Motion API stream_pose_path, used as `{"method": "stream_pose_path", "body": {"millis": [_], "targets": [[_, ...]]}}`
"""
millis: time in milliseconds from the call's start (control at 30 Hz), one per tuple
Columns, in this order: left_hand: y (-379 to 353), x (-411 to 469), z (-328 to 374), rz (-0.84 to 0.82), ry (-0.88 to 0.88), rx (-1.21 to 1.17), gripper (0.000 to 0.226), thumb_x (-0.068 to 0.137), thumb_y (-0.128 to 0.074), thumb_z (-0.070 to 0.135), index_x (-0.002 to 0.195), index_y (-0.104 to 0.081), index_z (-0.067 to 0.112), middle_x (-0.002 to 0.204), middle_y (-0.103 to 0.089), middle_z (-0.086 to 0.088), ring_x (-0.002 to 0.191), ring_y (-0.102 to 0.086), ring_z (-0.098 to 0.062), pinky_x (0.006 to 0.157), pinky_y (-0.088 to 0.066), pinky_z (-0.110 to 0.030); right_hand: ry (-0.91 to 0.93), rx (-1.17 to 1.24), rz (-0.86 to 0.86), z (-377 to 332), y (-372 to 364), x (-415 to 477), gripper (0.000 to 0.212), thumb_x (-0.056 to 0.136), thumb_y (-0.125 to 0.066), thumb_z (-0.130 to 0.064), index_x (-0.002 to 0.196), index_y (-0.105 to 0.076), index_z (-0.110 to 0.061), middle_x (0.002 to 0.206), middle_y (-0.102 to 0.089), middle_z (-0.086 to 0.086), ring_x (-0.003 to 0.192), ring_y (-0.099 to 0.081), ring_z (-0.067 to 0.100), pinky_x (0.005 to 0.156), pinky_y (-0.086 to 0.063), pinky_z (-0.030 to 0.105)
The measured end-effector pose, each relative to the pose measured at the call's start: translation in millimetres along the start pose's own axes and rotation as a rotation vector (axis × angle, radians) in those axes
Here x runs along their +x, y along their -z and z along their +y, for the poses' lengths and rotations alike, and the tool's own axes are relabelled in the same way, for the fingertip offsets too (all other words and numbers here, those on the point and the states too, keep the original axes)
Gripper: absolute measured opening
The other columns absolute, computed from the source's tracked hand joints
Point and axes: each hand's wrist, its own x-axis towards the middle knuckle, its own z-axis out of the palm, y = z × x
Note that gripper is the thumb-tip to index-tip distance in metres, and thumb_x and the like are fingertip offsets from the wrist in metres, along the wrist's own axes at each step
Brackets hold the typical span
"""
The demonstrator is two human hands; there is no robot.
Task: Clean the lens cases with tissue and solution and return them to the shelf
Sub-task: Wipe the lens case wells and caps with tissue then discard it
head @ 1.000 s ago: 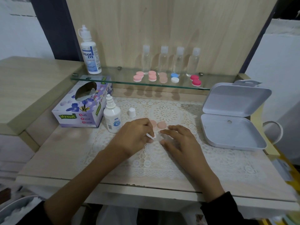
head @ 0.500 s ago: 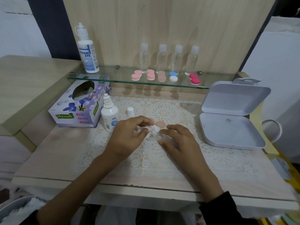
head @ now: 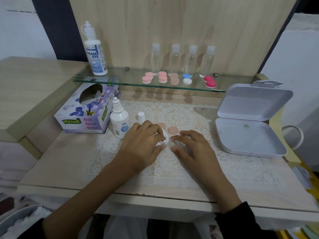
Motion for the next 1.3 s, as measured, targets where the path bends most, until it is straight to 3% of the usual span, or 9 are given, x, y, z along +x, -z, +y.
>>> {"method": "stream_pose_path", "body": {"millis": [67, 133, 300, 433, 667, 900, 1067, 1300], "targets": [[0.9, 4.9, 4.4, -0.021, 0.013, 0.045, 0.019, 0.069, -0.081, 0.028, 0.083, -0.074, 0.018, 0.088, -0.065, 0.005, 0.086, -0.059, -0.02, 0.069, -0.041, -0.033, -0.003, -0.003, -0.003, -0.4, -0.1, -0.5, 0.037, 0.089, -0.053, -0.043, 0.12, -0.066, -0.027, 0.131, -0.057, -0.004, 0.124, -0.044, 0.012, 0.103, -0.034, 0.03], [2.2, 9.4, 7.7, -0.069, 0.023, 0.056, 0.022, 0.063, -0.085, 0.024, 0.08, -0.074, 0.017, 0.088, -0.065, 0.004, 0.087, -0.059, -0.021, 0.068, -0.042, -0.033, -0.004, -0.008, -0.01, -0.6, -0.1, -0.6, 0.038, 0.089, -0.052, -0.044, 0.121, -0.065, -0.028, 0.132, -0.056, -0.005, 0.125, -0.043, 0.011, 0.103, -0.033, 0.029], [4.8, 15.6, 9.5, -0.105, 0.02, 0.056, 0.018, 0.067, -0.081, 0.02, 0.083, -0.073, 0.015, 0.092, -0.061, 0.003, 0.093, -0.053, -0.02, 0.073, -0.033, -0.029, -0.016, -0.003, -0.021, -1.7, 1.0, -0.4, 0.039, 0.089, -0.05, -0.045, 0.121, -0.065, -0.028, 0.133, -0.056, -0.004, 0.126, -0.044, 0.012, 0.105, -0.035, 0.033], [2.1, 16.0, 7.0, -0.137, 0.077, -0.027, 0.022, 0.084, -0.065, 0.026, 0.105, -0.068, 0.019, 0.112, -0.052, 0.009, 0.107, -0.042, -0.013, 0.078, -0.022, -0.021, -0.011, -0.011, -0.009, -4.5, 2.1, -1.2, 0.037, 0.089, -0.051, -0.042, 0.12, -0.065, -0.027, 0.131, -0.057, -0.004, 0.122, -0.045, 0.012, 0.101, -0.036, 0.031], [-11.3, 8.9, 1.5, -0.102, 0.337, -0.402, 0.015, 0.08, -0.072, 0.022, 0.094, -0.066, 0.018, 0.11, -0.047, 0.014, 0.101, -0.044, -0.009, 0.073, -0.037, -0.025, -0.016, -0.004, -0.001, -5.2, 2.8, -0.9, 0.036, 0.088, -0.053, -0.04, 0.118, -0.067, -0.026, 0.128, -0.058, -0.003, 0.12, -0.046, 0.012, 0.096, -0.034, 0.026], [-16.8, 6.9, -1.3, 0.044, 0.537, -0.865, 0.012, 0.082, -0.07, 0.009, 0.092, -0.066, 0.008, 0.104, -0.051, 0.0, 0.094, -0.052, -0.01, 0.077, -0.038, -0.006, -0.012, -0.002, 0.002, -4.4, 2.7, -0.5, 0.036, 0.087, -0.054, -0.042, 0.118, -0.067, -0.028, 0.129, -0.058, -0.003, 0.122, -0.045, 0.013, 0.099, -0.033, 0.027], [-7.9, 7.0, 4.6, 0.173, 0.658, -1.188, 0.006, 0.085, -0.066, 0.015, 0.089, -0.066, 0.019, 0.092, -0.059, 0.008, 0.089, -0.056, -0.013, 0.083, -0.05, -0.033, -0.012, -0.012, 0.014, -5.8, 3.7, -1.2, 0.039, 0.088, -0.054, -0.044, 0.122, -0.066, -0.029, 0.129, -0.058, -0.005, 0.121, -0.045, 0.011, 0.098, -0.035, 0.027], [-4.9, 5.2, 19.6, 0.278, 0.608, -1.264, 0.012, 0.083, -0.069, 0.025, 0.094, -0.066, 0.02, 0.084, -0.063, 0.001, 0.078, -0.057, -0.014, 0.072, -0.05, -0.036, -0.035, 0.118, 0.109, -9.8, 6.3, -2.5, 0.044, 0.091, -0.057, -0.049, 0.133, -0.055, -0.035, 0.132, -0.053, -0.014, 0.123, -0.045, 0.004, 0.102, -0.042, 0.036]]}}
